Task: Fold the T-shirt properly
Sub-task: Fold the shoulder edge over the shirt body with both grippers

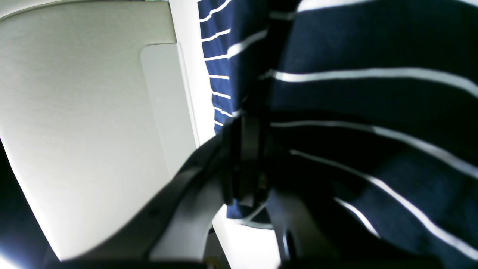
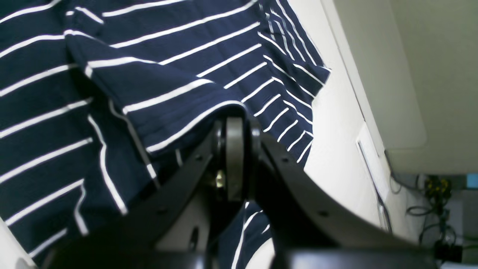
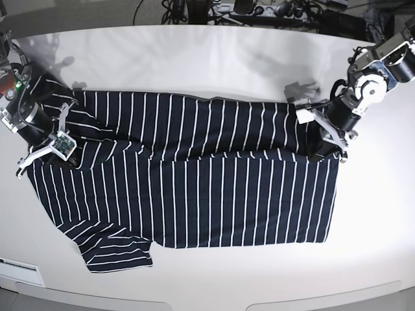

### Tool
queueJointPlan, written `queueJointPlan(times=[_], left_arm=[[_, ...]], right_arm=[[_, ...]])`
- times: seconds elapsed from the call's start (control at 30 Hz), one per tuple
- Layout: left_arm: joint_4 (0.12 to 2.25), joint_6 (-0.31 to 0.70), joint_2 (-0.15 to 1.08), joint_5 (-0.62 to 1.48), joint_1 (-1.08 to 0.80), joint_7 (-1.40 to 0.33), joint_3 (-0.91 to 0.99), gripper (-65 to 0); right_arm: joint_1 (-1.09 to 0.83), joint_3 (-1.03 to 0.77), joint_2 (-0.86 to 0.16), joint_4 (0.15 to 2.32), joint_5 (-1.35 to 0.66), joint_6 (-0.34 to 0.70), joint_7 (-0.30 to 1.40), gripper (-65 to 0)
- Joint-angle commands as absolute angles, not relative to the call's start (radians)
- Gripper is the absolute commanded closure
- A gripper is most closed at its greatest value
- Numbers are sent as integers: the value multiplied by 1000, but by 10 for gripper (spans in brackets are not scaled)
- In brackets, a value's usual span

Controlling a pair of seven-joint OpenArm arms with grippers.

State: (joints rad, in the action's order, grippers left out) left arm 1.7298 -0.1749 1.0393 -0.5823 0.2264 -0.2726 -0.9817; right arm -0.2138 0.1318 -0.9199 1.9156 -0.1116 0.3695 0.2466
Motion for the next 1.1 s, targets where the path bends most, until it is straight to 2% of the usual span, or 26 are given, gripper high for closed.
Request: queueJointPlan(times=[0.0, 0.17, 0.4, 0.47, 0.57, 0.7, 0.8, 0.83, 0.87, 0.9, 0.93, 0.97, 1.0, 1.07], left_arm=[[1739, -191, 1058, -579, 238, -265, -972, 0], [1739, -96, 1058, -556, 221, -262, -972, 0], [1739, 4, 1059, -557, 175, -263, -972, 0], [1739, 1, 1058, -573, 181, -271, -972, 0], [1739, -67, 1061, -574, 186, -270, -969, 0], [1739, -109, 1060, -575, 187, -270, -966, 0], [1739, -111, 1052, -567, 200, -271, -963, 0], [1739, -120, 1048, -567, 203, -270, -956, -68], [1739, -144, 1045, -567, 203, -270, -948, -173], [1739, -179, 1043, -566, 203, -270, -938, -270], [1739, -229, 1040, -554, 203, -271, -929, -335], [1739, -301, 1035, -522, 202, -271, -918, -347], [1739, -375, 1029, -484, 202, -277, -910, -345], [1739, -486, 1019, -423, 202, -283, -906, -345]], right_arm=[[-196, 129, -952, 1927, -91, 335, 228, 0], [-178, 139, -948, 1856, -44, 268, 228, 0], [-154, 139, -948, 1785, -51, 268, 228, 0], [-151, 139, -948, 1785, -51, 270, 228, 0], [-152, 139, -948, 1785, -51, 273, 228, 0], [-152, 139, -948, 1785, -51, 264, 227, 0], [-151, 139, -947, 1785, -51, 214, 220, 0], [-151, 139, -945, 1785, -52, 195, 220, 0], [-149, 139, -942, 1785, -51, 177, 221, -65], [-149, 139, -942, 1785, -51, 142, 223, -169], [-149, 139, -942, 1785, -51, 97, 224, -260], [-149, 139, -942, 1785, -51, 39, 224, -318], [-149, 139, -942, 1785, -52, -20, 223, -333], [-149, 139, -942, 1785, -55, -65, 220, -331]])
